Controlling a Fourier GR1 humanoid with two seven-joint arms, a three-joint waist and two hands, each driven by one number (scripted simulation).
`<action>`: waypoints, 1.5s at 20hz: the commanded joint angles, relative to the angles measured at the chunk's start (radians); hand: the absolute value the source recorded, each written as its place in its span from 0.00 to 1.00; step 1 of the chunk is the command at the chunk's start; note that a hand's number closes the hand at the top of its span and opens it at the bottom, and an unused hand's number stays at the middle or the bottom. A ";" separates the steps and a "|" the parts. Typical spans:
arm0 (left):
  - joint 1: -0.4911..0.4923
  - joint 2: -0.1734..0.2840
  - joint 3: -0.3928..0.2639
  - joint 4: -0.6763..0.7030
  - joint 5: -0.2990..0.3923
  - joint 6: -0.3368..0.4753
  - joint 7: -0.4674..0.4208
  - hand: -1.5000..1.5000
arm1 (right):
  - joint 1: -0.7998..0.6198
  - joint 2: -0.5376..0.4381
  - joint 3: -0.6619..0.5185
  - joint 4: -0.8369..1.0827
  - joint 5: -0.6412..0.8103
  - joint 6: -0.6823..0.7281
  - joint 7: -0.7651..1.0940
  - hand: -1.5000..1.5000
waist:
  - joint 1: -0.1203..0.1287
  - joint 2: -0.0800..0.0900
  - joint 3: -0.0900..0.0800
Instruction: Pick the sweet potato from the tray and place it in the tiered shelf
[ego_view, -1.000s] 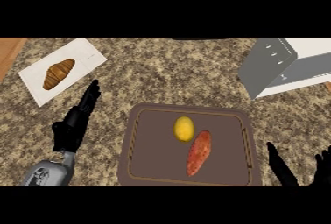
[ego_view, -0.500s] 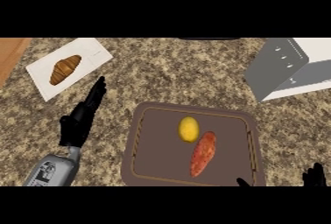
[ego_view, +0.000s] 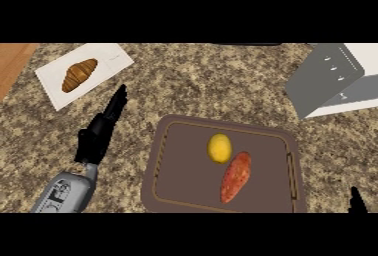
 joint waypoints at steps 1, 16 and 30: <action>0.002 -0.013 -0.009 -0.005 -0.007 0.005 -0.002 0.50 | 0.001 -0.081 0.011 -0.092 0.100 0.190 0.242 0.00 | 0.014 0.003 -0.002; 0.001 -0.025 0.015 0.033 -0.022 0.005 -0.015 0.50 | -0.448 0.229 0.185 -0.139 0.506 0.687 0.848 0.00 | -0.015 -0.013 0.004; 0.007 -0.035 0.029 0.029 -0.036 0.001 -0.010 0.50 | -0.593 0.321 0.171 0.072 0.527 0.657 0.859 0.00 | -0.026 -0.014 0.007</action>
